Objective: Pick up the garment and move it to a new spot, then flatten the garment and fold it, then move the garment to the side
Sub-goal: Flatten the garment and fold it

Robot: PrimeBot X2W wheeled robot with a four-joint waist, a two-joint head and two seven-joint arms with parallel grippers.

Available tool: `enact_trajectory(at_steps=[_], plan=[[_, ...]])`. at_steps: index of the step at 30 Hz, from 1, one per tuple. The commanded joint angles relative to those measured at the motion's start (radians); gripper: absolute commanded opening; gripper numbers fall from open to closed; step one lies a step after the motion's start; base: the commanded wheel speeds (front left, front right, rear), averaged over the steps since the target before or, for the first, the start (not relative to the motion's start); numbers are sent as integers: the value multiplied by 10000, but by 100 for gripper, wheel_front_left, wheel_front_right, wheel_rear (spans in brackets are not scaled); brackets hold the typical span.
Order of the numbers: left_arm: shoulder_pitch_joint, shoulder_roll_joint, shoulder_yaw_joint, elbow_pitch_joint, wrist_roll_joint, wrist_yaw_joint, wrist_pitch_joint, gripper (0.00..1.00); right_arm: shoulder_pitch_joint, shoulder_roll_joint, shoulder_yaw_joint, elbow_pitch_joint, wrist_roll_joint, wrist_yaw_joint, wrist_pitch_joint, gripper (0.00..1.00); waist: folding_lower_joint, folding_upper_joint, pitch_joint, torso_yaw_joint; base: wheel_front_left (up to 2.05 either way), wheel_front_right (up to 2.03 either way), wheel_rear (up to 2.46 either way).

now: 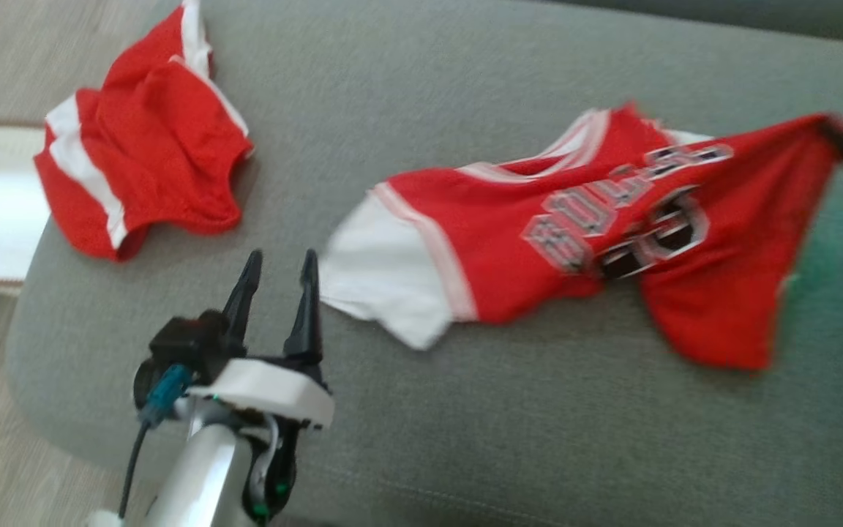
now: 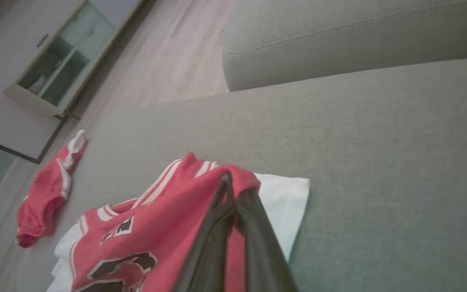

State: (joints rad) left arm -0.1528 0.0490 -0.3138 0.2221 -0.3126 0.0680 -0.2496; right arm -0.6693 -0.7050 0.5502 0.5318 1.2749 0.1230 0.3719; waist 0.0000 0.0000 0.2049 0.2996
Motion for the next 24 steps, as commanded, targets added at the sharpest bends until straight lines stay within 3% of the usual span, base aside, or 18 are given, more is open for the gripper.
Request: enact_trajectory(at_steps=[1, 6, 9, 10, 11, 18, 24], plan=[[-457, 16, 137, -428, -118, 131, -122, 100, -524, -586, -34, 222, -343, 77, 157, 0, 0, 0, 526, 458, 0, 0, 0], [-751, 14, -251, -527, -312, 370, -122, 100, -1840, -686, 215, 1446, -1229, 77, 157, 0, 0, 0, 1002, 773, 0, 0, 0], [-879, 14, -396, -568, -403, 492, -122, 100, -2462, -621, 617, 2027, -2236, 77, -657, 0, 0, 0, 1163, 840, 0, 0, 0], [-910, 14, -431, -561, -422, 528, -122, 100, -2650, -616, 753, 2236, -2613, 77, -1084, 18, 0, 0, 1202, 836, 0, 0, 0], [-938, 14, -459, -549, -439, 553, -122, 100, -2807, -543, 809, 2534, -2892, 77, -1550, 100, 0, 0, 1212, 811, 0, 0, 0], [-937, 13, -447, -286, -441, 581, -122, 100, -2542, 246, 1534, 3773, -3266, 77, -2507, 100, 0, 0, 600, 296, 0, 0, 0], [-650, 13, -143, -20, -299, 439, -122, 100, -1668, 840, 1564, 3515, -3385, 77, -4805, 100, 0, 0, -272, -430, 0, 0, 0]])
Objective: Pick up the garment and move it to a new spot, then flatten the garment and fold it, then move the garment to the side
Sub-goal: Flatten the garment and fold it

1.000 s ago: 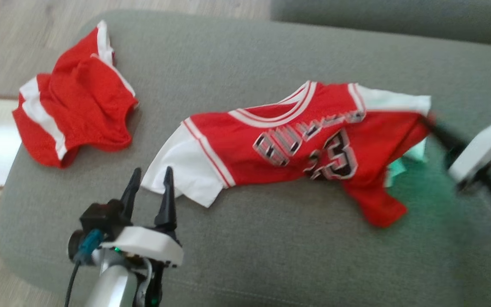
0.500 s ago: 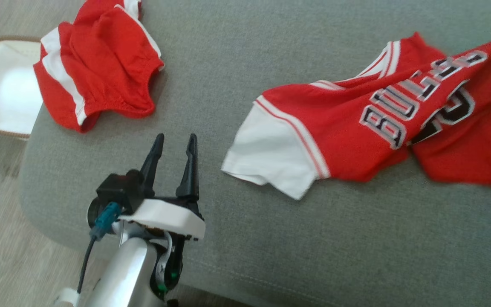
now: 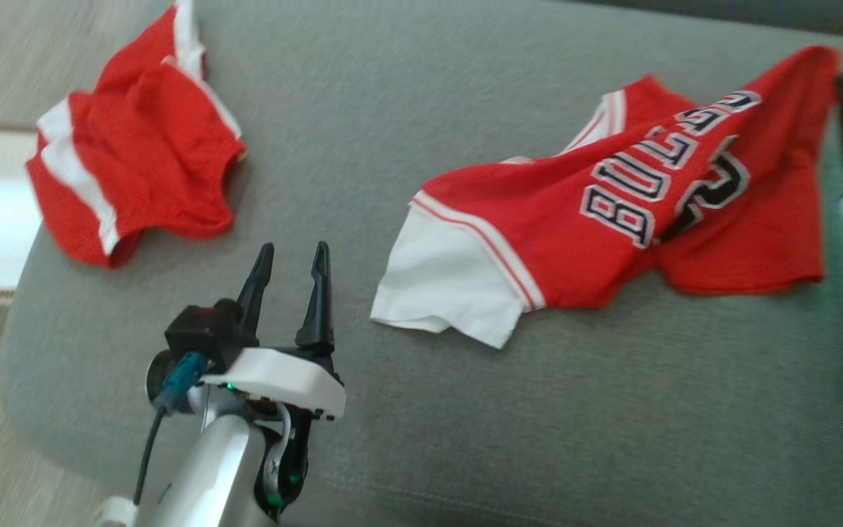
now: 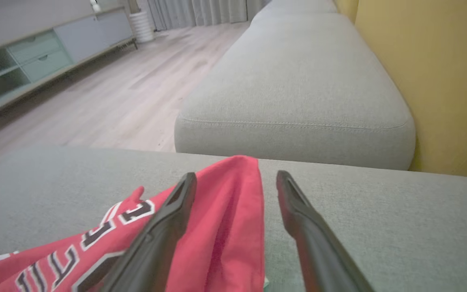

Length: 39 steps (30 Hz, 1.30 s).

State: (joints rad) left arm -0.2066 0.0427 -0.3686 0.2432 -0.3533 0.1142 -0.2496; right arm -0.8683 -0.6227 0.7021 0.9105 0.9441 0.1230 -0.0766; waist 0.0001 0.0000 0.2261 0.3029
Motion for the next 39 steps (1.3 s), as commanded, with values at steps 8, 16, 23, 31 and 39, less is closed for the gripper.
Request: enact_trajectory(at_steps=[8, 16, 23, 31, 39], plan=[[107, 76, 589, -71, 223, -191, -122, 100, 1926, 814, 767, -1299, -411, 77, -1186, 100, -1, 0, -1023, -818, 0, 0, 0], [114, 76, 485, -19, 99, -275, -122, 100, 2440, 1289, 2461, -1548, -780, 77, 860, 100, -1, 0, -910, -462, 0, 0, 0], [88, 76, 325, -35, -135, -146, -122, 100, 1830, 1551, 2871, -93, -1744, 77, 2145, 100, -1, 0, -679, 23, 0, 0, 0], [242, 76, 440, 63, -147, -86, -122, 100, 1928, 1770, 3304, 44, -1934, 77, 3071, 0, -1, 0, -964, -9, 0, 0, 0], [546, 76, 868, 247, 70, -252, -122, 100, 2268, 655, 3327, -1847, -1032, 77, 3946, 0, -1, 0, -1699, -1091, 0, 0, 0]])
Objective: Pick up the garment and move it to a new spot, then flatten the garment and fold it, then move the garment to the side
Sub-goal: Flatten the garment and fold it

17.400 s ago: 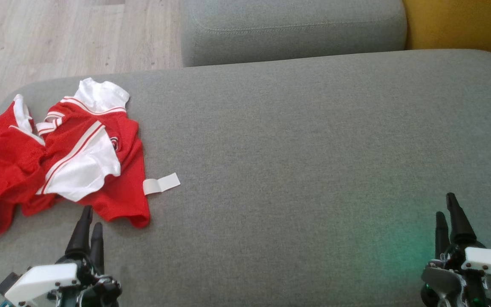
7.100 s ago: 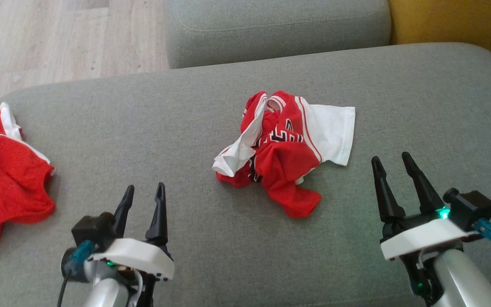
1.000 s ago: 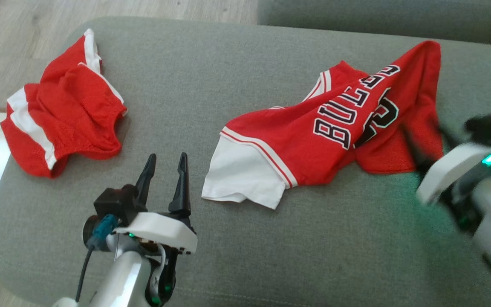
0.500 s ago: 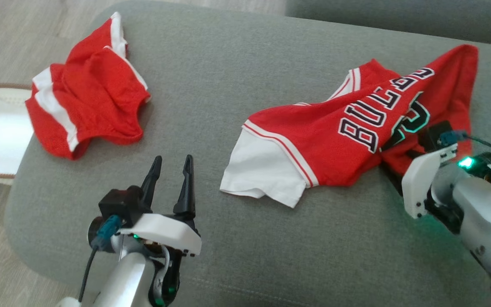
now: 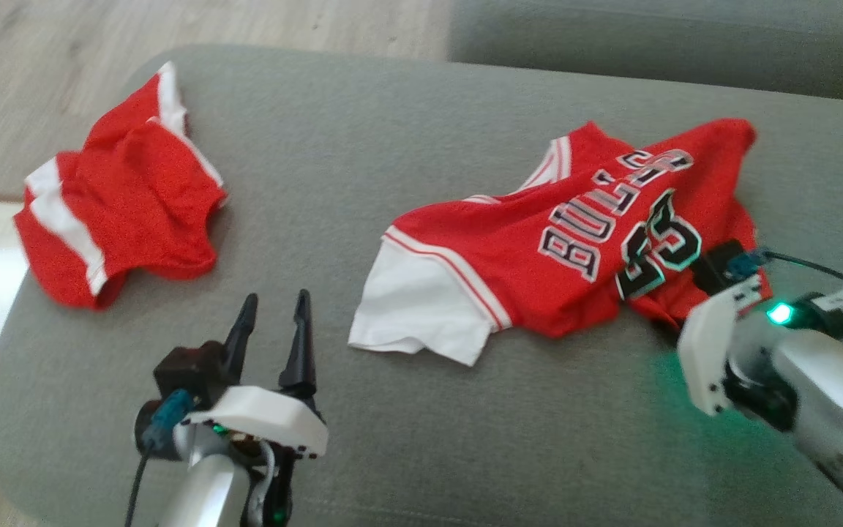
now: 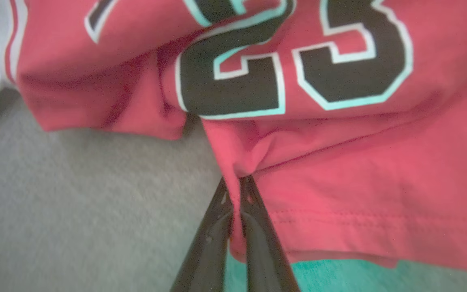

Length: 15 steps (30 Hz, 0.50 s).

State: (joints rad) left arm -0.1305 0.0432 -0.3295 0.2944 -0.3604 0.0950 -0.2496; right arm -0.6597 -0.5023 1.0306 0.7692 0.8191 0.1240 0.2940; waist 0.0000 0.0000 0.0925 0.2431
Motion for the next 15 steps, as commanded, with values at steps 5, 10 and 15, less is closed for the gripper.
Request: enact_trajectory(at_steps=[5, 10, 15], plan=[[-83, 71, 786, -183, 293, -181, -122, 100, 560, -2328, 266, -2788, 1234, 67, 1873, 0, 0, 0, -556, -1138, 0, 0, 0], [-85, 71, 942, -153, 379, -258, -122, 100, 875, -3882, 327, -4234, 1830, 67, 3374, 0, 0, 0, -538, -1422, 0, 0, 0], [-136, 71, 1028, -101, 450, -352, -122, 100, 1316, -4849, 291, -4890, 2026, 67, 4628, 40, 0, 0, -486, -1543, 0, 0, 0]])
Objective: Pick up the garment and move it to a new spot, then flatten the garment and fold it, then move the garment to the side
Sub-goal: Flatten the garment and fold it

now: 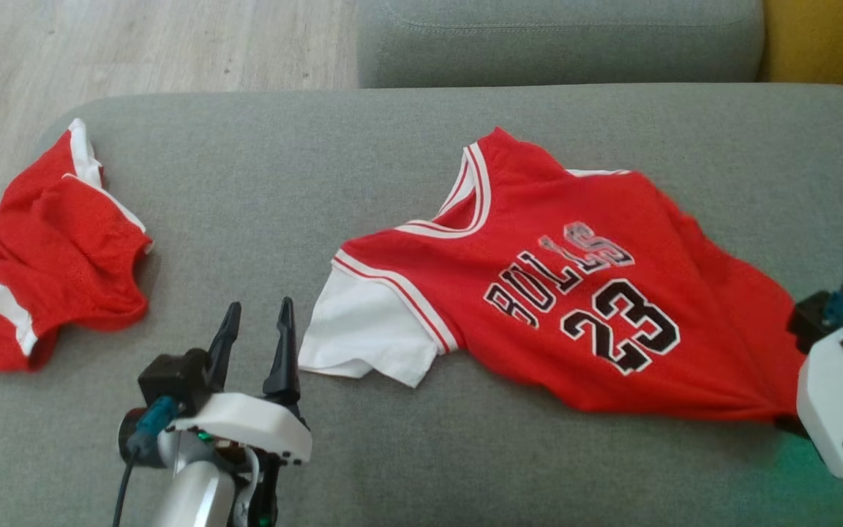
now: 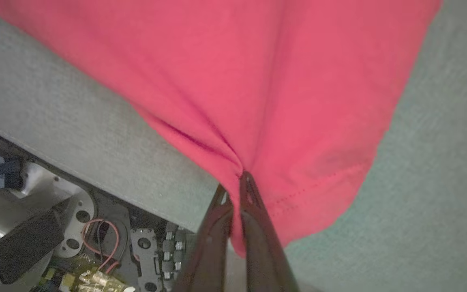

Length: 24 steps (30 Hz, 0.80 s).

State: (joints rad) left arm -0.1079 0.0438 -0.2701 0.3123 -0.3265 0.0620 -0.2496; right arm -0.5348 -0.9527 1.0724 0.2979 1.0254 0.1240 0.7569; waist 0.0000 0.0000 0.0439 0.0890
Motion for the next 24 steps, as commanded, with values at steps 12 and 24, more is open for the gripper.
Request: enact_trajectory(at_steps=[12, 24], plan=[[-363, 132, 638, -39, 273, -146, -122, 100, 766, 756, -3451, 150, -351, 67, -2920, 100, 0, 0, -360, -187, 0, 0, 0], [-759, 473, 652, -231, 240, -401, 105, 100, 3624, 5914, -9254, 586, -3396, 67, -8978, 100, 0, 0, -360, -888, 0, 0, 0]])
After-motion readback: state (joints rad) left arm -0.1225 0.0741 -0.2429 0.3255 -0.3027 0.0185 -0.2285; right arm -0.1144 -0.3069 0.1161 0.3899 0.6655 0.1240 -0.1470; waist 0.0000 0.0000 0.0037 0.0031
